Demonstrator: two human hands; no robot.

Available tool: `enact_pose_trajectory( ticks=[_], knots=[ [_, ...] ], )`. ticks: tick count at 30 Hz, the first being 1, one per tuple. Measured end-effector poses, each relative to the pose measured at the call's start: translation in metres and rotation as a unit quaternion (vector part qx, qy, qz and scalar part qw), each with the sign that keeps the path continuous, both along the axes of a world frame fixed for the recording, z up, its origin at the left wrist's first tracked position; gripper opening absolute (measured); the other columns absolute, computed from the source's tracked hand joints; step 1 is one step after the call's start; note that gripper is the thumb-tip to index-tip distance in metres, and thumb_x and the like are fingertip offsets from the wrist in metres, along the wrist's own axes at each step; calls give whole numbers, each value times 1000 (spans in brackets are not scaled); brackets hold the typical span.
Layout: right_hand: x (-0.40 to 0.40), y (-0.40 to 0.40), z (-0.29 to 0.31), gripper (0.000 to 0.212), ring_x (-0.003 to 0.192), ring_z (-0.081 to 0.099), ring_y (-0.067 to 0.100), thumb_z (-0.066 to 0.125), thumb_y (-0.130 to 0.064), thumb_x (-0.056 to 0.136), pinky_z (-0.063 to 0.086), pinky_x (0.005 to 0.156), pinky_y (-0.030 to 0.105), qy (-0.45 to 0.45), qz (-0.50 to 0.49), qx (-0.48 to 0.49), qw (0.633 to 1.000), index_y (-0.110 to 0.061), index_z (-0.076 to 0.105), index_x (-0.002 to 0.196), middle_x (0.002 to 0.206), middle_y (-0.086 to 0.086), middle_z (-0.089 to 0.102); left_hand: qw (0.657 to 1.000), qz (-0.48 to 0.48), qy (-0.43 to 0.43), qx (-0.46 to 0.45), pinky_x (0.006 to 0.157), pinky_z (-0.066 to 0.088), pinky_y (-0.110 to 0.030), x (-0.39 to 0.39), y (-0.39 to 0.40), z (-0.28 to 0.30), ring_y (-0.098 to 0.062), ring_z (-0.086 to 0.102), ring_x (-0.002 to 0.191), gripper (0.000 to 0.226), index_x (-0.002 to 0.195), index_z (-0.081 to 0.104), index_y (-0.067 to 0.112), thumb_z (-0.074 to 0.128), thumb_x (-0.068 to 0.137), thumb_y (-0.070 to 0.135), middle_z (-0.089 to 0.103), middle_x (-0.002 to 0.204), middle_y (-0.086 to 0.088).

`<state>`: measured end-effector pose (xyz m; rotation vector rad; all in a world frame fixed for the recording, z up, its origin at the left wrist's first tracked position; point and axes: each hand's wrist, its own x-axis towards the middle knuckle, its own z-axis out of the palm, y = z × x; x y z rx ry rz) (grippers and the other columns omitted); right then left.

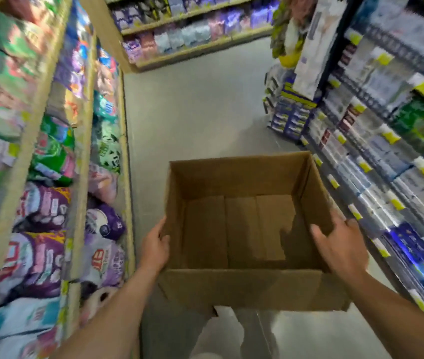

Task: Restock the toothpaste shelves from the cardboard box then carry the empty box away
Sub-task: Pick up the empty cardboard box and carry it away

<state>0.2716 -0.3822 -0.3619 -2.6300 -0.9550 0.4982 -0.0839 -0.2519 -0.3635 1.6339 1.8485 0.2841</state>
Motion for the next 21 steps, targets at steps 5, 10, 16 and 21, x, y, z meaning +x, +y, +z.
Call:
enact_pose_trajectory(
  ticks=[5, 10, 16, 21],
  knots=[
    [-26, 113, 22, 65, 106, 55, 38, 53, -56, 89, 49, 82, 44, -14, 48, 22, 999, -29, 34, 145, 120, 15, 48, 998, 50, 21, 42, 71, 53, -34, -44, 75, 18, -23, 66, 87, 58, 147, 35, 42, 53, 98, 16, 68, 120, -8],
    [-33, 222, 26, 69, 111, 55, 36, 48, -65, 85, 53, 85, 46, -27, 84, 21, 996, -26, 41, 141, 129, 13, 48, 993, 106, 22, 49, 58, 45, -26, -60, 144, 28, -14, 62, 83, 57, 147, 36, 40, 52, 98, 15, 61, 132, -2],
    [-17, 368, 21, 71, 117, 53, 34, 53, -61, 86, 48, 88, 43, -42, 134, 40, 989, -26, 38, 146, 132, 14, 51, 988, 141, 25, 53, 78, 49, -35, -46, 247, 14, -31, 61, 108, 54, 148, 37, 36, 50, 99, 17, 55, 140, -4],
    [8, 498, 19, 70, 124, 49, 32, 55, -57, 88, 48, 90, 45, -44, 187, 39, 981, -27, 36, 148, 140, 12, 45, 980, 191, 28, 56, 84, 53, -37, -19, 347, 6, -29, 59, 114, 57, 148, 33, 38, 52, 98, 16, 51, 144, -3]
  ],
)
